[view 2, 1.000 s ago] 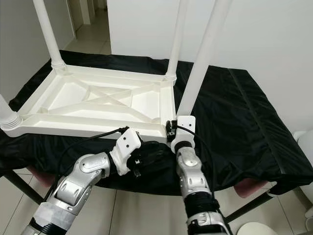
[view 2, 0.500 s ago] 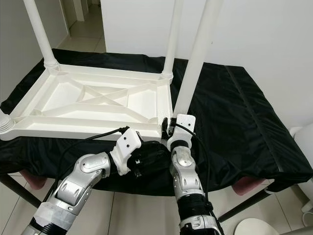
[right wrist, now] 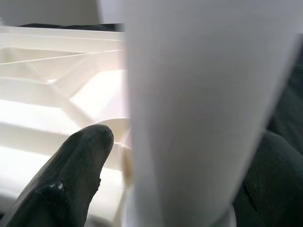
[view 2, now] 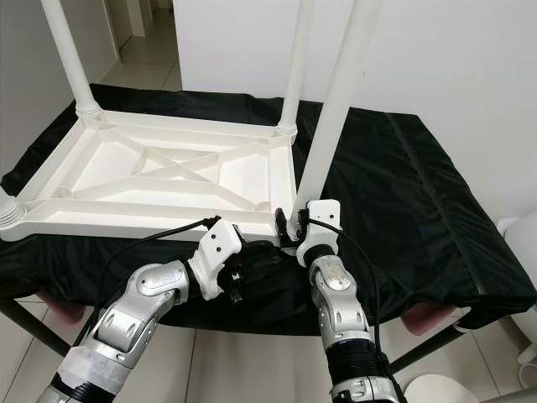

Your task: Building children table

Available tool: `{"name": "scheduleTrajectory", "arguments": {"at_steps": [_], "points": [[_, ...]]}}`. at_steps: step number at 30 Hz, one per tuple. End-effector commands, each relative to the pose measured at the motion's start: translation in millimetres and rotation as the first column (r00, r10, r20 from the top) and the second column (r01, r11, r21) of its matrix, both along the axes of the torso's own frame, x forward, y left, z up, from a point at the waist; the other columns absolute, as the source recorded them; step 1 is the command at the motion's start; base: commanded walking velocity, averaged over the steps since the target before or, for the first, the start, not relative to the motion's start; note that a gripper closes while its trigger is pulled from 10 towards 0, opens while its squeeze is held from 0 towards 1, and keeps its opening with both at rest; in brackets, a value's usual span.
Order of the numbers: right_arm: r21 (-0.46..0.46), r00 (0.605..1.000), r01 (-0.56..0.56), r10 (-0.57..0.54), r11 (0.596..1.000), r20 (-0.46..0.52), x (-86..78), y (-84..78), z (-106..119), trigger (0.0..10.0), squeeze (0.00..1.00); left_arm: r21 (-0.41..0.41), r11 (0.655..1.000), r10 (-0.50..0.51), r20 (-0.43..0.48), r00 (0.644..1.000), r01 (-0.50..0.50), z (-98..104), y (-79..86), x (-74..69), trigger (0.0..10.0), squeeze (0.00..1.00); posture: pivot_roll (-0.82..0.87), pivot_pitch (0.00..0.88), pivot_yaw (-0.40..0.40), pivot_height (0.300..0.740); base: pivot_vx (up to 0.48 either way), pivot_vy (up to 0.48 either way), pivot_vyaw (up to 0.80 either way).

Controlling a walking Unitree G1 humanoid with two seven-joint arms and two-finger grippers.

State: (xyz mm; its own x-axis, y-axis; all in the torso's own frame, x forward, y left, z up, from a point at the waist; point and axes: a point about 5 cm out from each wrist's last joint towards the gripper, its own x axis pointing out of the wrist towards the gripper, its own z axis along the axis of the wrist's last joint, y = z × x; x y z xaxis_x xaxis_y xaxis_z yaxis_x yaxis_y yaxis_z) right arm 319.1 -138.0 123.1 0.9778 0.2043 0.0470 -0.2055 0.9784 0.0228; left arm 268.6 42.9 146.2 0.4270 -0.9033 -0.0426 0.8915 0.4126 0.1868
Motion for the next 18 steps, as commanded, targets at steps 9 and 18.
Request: {"name": "scheduleTrajectory", "arguments": {"at_steps": [9,18], "points": [[-0.192,0.979,-0.204,0.206,0.96,-0.01,22.4,-20.3,7,10.0,0.0,-0.002,0.999,0.049,0.028,0.998,-0.049,5,-1.2,6.7,10.0,0.0,0.03,0.0,-0.049,0.74,0.0,0.0,0.0],[-0.25,0.948,-0.316,0.311,0.915,-0.062,31.9,-20.8,6,2.7,0.0,-0.007,0.998,0.057,0.032,0.998,-0.057,7,-1.7,8.0,10.0,0.0,0.05,0.0,-0.054,0.74,0.0,0.0,0.0]]}}
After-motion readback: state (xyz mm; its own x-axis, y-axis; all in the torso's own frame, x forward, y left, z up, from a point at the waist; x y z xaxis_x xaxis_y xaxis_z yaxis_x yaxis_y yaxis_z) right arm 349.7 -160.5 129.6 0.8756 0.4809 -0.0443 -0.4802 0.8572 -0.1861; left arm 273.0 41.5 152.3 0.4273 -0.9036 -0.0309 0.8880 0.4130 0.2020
